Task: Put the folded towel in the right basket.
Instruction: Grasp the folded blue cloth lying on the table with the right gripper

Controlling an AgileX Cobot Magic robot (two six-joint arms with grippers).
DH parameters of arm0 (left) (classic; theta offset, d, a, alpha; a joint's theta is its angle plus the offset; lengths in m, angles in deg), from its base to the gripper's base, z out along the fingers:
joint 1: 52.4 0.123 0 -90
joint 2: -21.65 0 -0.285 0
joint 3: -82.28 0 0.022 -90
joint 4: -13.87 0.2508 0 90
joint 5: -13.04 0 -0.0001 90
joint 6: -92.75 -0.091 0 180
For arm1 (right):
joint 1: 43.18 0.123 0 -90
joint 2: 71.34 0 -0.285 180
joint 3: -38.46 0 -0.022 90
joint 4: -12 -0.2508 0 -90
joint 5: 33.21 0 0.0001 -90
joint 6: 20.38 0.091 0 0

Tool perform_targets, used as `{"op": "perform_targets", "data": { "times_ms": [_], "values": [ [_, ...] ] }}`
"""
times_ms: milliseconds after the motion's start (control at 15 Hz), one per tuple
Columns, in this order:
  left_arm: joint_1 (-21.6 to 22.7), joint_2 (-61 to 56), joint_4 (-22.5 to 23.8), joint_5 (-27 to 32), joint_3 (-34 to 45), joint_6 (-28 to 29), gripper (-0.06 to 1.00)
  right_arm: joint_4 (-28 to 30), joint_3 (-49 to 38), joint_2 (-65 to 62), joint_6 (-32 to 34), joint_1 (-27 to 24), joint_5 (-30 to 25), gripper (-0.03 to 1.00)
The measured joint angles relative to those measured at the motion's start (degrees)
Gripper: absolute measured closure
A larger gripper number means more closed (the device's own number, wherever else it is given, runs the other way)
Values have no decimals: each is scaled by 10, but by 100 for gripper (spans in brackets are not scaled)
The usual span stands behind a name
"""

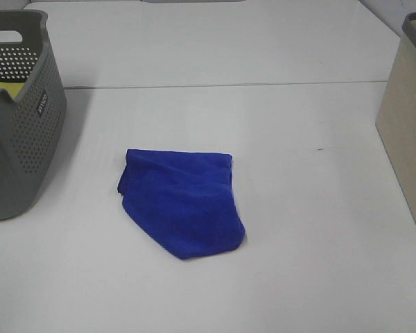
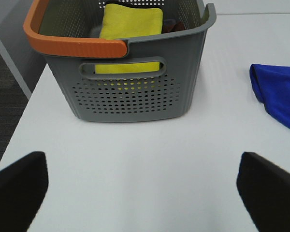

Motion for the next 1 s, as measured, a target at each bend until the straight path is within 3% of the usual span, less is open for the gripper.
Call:
{"op": "perform_targets", "data": {
  "times_ms": [1000],
  "values": [
    [0, 0, 0, 0, 0, 0, -4, 0, 0, 0, 0, 0, 0, 2]
  ]
}}
